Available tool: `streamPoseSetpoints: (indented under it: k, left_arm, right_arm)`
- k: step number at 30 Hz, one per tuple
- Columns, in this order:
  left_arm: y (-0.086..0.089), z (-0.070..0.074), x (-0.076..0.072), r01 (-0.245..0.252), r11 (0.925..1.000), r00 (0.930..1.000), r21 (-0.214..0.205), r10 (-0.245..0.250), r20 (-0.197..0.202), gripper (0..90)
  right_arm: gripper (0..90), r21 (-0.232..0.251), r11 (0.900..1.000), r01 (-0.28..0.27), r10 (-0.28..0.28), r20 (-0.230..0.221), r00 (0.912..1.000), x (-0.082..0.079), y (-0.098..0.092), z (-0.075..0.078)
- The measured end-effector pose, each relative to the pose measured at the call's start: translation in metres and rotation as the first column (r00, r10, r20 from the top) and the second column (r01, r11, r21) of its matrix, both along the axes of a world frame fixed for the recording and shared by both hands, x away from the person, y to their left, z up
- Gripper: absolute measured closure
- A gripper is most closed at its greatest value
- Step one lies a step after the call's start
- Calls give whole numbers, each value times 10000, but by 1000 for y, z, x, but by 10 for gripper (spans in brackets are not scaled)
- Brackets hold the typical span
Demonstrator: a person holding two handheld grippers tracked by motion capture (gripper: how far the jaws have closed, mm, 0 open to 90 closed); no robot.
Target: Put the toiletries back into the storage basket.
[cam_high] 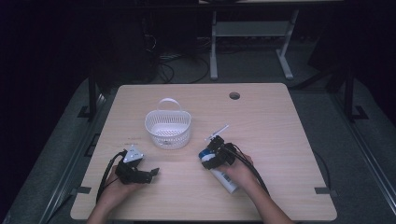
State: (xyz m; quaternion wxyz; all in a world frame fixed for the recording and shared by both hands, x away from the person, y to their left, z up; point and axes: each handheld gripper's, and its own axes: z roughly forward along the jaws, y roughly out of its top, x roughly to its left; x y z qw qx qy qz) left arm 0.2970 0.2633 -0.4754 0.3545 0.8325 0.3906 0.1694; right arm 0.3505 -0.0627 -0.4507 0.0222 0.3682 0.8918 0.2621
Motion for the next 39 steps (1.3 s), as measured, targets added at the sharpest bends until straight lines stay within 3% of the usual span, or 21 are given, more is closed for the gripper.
streamPoseSetpoints:
  k: [11, 22, 39]
  left_arm:
    - [0, 0, 0, -6, 10000, 10000, -9, 6, 6, 130]
    - [0, 0, 0, -1, 10000, 10000, 9, 1, 30, 130]
    - [0, 0, 0, -32, 10000, 10000, -50, 32, 48, 130]
  right_arm:
    - [361, 417, 9991, 37, -45, 195, 9998, -2, -6, 12]
    - [366, 933, 9953, 276, -343, 706, 9969, -5, -17, 27]
    - [368, 2252, 9732, 459, -783, 1374, 9874, -9, -38, 45]
